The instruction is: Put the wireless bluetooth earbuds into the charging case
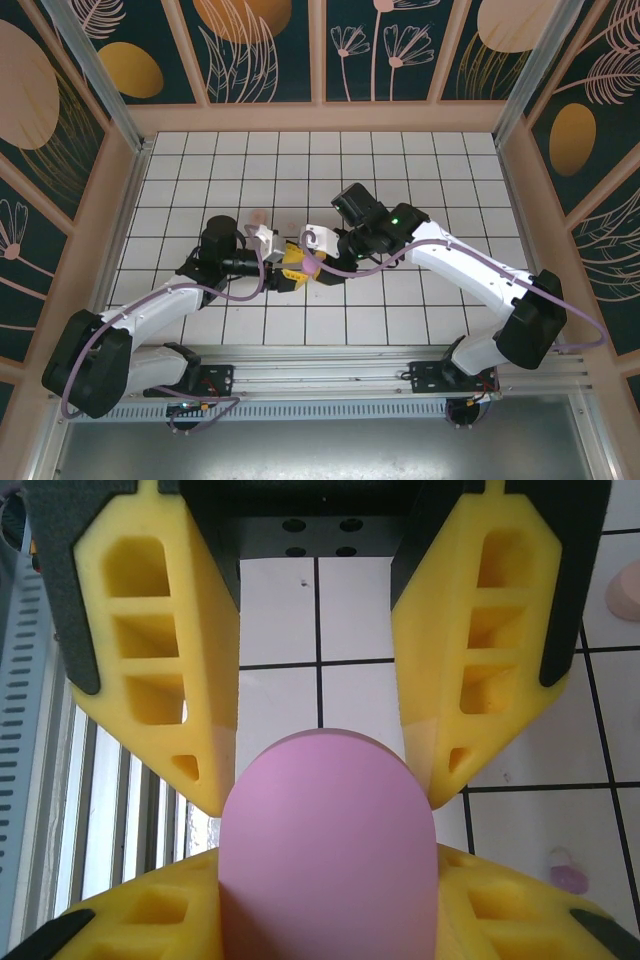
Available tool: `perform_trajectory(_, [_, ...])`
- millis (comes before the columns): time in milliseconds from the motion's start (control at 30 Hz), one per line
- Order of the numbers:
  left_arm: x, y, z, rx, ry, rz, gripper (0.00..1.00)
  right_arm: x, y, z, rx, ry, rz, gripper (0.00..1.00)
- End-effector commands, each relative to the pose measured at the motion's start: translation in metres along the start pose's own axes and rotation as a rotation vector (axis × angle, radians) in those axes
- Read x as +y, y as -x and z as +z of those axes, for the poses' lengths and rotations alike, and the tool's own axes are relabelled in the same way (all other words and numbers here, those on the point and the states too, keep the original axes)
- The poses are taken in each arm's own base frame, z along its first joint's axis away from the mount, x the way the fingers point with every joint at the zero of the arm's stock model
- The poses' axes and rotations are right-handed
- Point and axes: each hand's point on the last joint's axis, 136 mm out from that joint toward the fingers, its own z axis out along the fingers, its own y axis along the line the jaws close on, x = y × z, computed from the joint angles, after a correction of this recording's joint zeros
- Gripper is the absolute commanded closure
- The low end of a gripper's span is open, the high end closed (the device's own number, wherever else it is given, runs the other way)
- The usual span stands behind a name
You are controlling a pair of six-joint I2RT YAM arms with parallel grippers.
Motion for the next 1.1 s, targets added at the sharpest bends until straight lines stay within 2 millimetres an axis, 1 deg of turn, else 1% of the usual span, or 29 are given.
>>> perform_trajectory(0, [-0.004,0.014,0.001,-0.034,-0.041,0.032,0.50,0.007,0.002,-0.005,-0.014,0.003,-0.044,0.76])
perform_trajectory(200, [-0.002,0.011,0.003,-0.027,-0.046,0.011,0.51,0.007,0.006,-0.006,-0.026,0.000,-0.051,0.76])
perform_trajectory(400, [-0.001,0.009,0.003,-0.020,-0.040,0.004,0.50,0.007,0.008,-0.006,-0.034,0.007,-0.053,0.76])
perform_trajectory(700, [0.001,0.010,0.005,-0.013,-0.041,-0.003,0.54,0.007,0.013,-0.005,-0.039,0.015,-0.057,0.76])
perform_trajectory(1067, [0.001,0.010,0.007,-0.010,-0.047,0.002,0.52,0.004,0.017,-0.003,-0.049,0.014,-0.058,0.76])
